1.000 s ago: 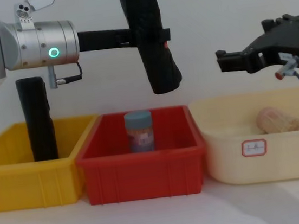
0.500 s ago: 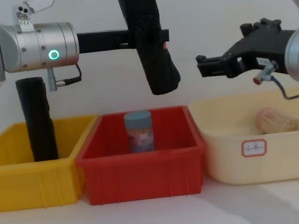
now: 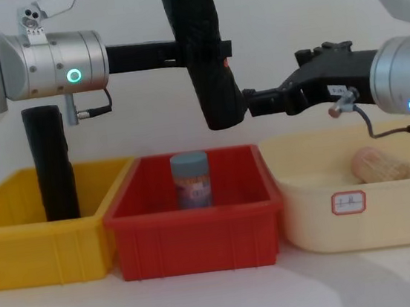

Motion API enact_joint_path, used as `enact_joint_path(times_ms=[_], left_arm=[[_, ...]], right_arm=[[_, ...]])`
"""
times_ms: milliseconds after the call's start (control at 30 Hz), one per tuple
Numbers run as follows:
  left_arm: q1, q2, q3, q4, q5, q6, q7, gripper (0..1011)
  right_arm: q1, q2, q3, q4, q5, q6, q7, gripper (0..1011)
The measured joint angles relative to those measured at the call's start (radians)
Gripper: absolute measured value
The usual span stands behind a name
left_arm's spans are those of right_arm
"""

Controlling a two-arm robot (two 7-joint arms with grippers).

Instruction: Pick up the garbage bag with the one hand and transfer it to the other hand.

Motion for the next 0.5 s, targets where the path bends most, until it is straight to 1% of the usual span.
enact_joint_path(times_ms=[167, 267, 500], left_arm=[[0.001, 0.0, 0.0, -0.002, 0.0, 0.0, 0.002, 433], [0.002, 0.001, 0.0, -0.003, 0.0, 0.001, 0.003, 433], [0.003, 0.001, 0.0, -0.005, 0.0, 0.001, 0.004, 433]], right_arm=[[0.036, 0.0, 0.002, 0.038, 0.032, 0.0, 0.053, 1001], [0.054, 0.0, 0.001, 0.058, 0.044, -0.002, 0.072, 1001], [0.088, -0.008, -0.008, 0.098, 0.053, -0.015, 0.089, 1001]])
